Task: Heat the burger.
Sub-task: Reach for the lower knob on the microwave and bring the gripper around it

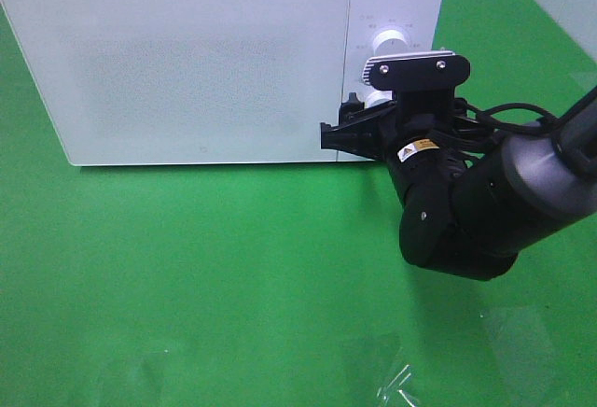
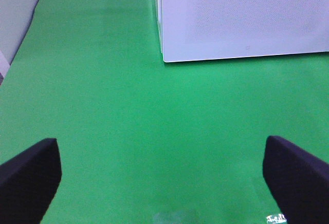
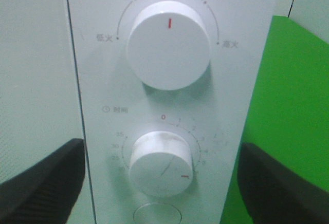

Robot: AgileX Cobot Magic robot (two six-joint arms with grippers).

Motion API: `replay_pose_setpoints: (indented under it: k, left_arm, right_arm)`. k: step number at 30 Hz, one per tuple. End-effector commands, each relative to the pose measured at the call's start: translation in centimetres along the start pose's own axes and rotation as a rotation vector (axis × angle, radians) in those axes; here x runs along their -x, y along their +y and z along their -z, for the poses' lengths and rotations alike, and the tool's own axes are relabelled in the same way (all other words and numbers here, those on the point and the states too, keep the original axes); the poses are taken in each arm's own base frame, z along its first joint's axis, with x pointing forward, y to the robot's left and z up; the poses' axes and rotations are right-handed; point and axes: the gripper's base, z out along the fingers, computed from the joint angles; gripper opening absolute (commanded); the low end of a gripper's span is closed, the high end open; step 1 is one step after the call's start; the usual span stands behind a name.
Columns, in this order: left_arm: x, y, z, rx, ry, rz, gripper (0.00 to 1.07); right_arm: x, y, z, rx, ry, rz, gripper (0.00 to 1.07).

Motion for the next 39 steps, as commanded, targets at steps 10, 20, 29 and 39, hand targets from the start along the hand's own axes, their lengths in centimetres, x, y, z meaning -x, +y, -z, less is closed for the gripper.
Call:
replay_pose_setpoints:
  k: [10,20,29,39]
  left_arm:
    - [-0.2,0.0,0.2,0.001,-0.018,0.001,1.0]
    - [-0.2,0.0,0.2,0.001,-0.018,0.001,1.0]
    - [-0.2,0.0,0.2,0.001,-0.018,0.001,1.0]
    - [-0.2,0.0,0.2,0.001,-0.018,0.001,1.0]
  right_arm:
    - [-0.8,-0.1,-2.5,-0.007,0.017,0.0,0.76]
    - [-1.3,0.2,-3.4,0.008,0.02,0.006,0.76]
    - [-1.1,0.2,-3.3,0.001,-0.006,0.004,0.76]
    - [-1.1,0.2,-3.3,0.001,-0.005,-0.019,0.27]
